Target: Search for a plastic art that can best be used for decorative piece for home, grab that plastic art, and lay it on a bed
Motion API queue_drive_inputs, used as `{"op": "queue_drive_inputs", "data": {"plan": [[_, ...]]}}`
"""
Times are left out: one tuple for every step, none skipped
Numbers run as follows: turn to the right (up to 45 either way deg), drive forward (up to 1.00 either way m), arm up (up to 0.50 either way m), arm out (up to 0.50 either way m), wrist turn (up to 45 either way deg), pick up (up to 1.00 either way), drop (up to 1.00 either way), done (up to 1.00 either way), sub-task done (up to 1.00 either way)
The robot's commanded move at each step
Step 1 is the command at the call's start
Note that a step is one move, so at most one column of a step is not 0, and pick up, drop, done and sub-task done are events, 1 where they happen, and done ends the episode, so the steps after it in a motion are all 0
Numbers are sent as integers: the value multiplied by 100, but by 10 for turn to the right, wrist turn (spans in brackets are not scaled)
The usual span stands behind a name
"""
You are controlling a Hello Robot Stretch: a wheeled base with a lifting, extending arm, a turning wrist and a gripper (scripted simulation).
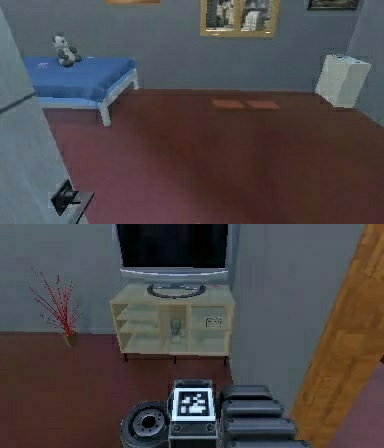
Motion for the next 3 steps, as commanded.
{"op": "queue_drive_inputs", "data": {"plan": [[0,100,0,0,0,0,0,0,0],[-150,0,0,0,0,0,0,0,0],[0,15,0,0,0,0,0,0,0]]}}
